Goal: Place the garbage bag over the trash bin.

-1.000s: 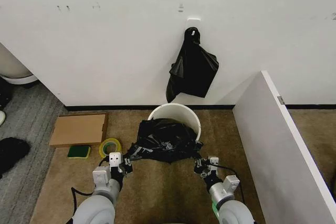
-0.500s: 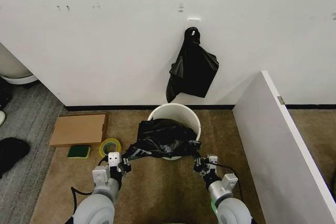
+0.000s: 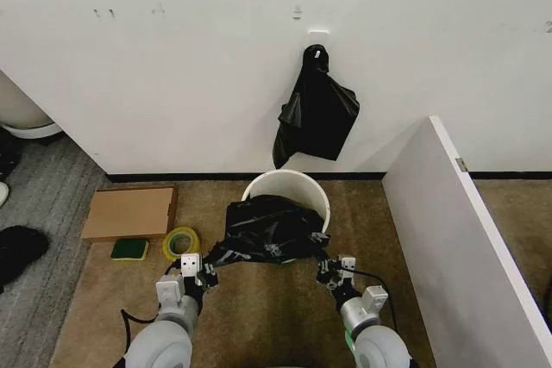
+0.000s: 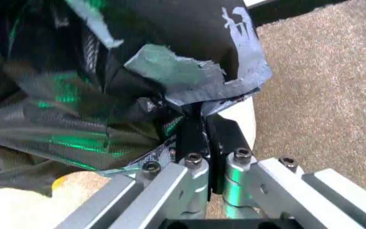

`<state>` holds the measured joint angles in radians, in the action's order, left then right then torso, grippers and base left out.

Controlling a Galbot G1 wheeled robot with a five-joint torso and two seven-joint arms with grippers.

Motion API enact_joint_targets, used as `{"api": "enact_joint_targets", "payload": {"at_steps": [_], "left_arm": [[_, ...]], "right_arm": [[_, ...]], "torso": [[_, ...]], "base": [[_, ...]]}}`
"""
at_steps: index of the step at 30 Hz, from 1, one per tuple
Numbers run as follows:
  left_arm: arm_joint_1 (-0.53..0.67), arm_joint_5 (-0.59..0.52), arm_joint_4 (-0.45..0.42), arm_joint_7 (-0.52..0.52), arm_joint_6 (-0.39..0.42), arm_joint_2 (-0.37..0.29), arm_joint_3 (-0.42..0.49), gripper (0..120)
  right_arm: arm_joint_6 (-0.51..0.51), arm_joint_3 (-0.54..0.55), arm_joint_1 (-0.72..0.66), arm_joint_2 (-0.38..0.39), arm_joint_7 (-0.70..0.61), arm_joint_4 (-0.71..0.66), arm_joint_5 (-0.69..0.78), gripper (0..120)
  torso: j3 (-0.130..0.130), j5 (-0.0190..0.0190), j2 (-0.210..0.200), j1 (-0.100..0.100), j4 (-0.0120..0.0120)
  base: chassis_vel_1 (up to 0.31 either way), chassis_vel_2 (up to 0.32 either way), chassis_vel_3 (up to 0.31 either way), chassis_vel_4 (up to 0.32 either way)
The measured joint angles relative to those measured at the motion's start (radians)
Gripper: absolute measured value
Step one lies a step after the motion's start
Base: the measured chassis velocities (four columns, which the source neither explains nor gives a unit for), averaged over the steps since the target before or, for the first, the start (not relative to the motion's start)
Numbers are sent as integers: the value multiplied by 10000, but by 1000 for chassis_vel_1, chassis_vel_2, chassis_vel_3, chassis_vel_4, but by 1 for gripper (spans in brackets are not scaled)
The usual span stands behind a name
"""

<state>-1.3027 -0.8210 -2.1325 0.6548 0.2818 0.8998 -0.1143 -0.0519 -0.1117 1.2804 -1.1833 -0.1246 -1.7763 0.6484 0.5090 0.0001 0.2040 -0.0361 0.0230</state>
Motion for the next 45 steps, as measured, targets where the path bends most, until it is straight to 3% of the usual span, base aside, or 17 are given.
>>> {"api": "enact_joint_targets", "payload": {"at_steps": [3, 15, 19, 22, 27, 36, 45], "left_arm": [[-62, -2, -114, 33, 19, -6, -44, 10], [-1230, 174, -1692, 176, 232, -103, -290, 58], [-1512, 254, -1939, 162, 233, -88, -343, 68], [-2041, 516, -2212, 143, 208, 32, -424, 84], [-2678, 1026, -2366, 26, 100, 239, -442, 98], [-3474, 2004, -2643, -439, -648, 562, -843, 100], [-3973, 2043, -3260, -665, -836, 695, -1405, 100]], "right_arm": [[-1, -1, 53, 23, 6, -50, -43, 4], [-373, -176, 793, 440, 336, -796, -724, 52], [-451, -189, 913, 520, 420, -907, -929, 63], [-628, -243, 1139, 640, 605, -1023, -1275, 79], [-864, -326, 1389, 689, 828, -1055, -1517, 95], [-2127, -643, 1781, 764, 2247, -1040, -1086, 100], [-3017, -910, 1759, 933, 4477, -568, -709, 100]], "torso": [[0, 0, 0, 0, 0], [-1, 0, 0, 0, 0], [-1, 0, 0, 0, -1], [-1, 0, 0, 0, 0], [-1, 0, 0, 1, -1], [-1, 0, 0, 1, 0], [-1, -1, 0, 1, 0]], "base": [[0, 0, 0, 0], [0, 0, 0, 0], [0, 0, 0, 0], [0, 0, 0, 0], [0, 0, 0, 0], [0, 0, 0, 0], [0, 0, 0, 0]]}}
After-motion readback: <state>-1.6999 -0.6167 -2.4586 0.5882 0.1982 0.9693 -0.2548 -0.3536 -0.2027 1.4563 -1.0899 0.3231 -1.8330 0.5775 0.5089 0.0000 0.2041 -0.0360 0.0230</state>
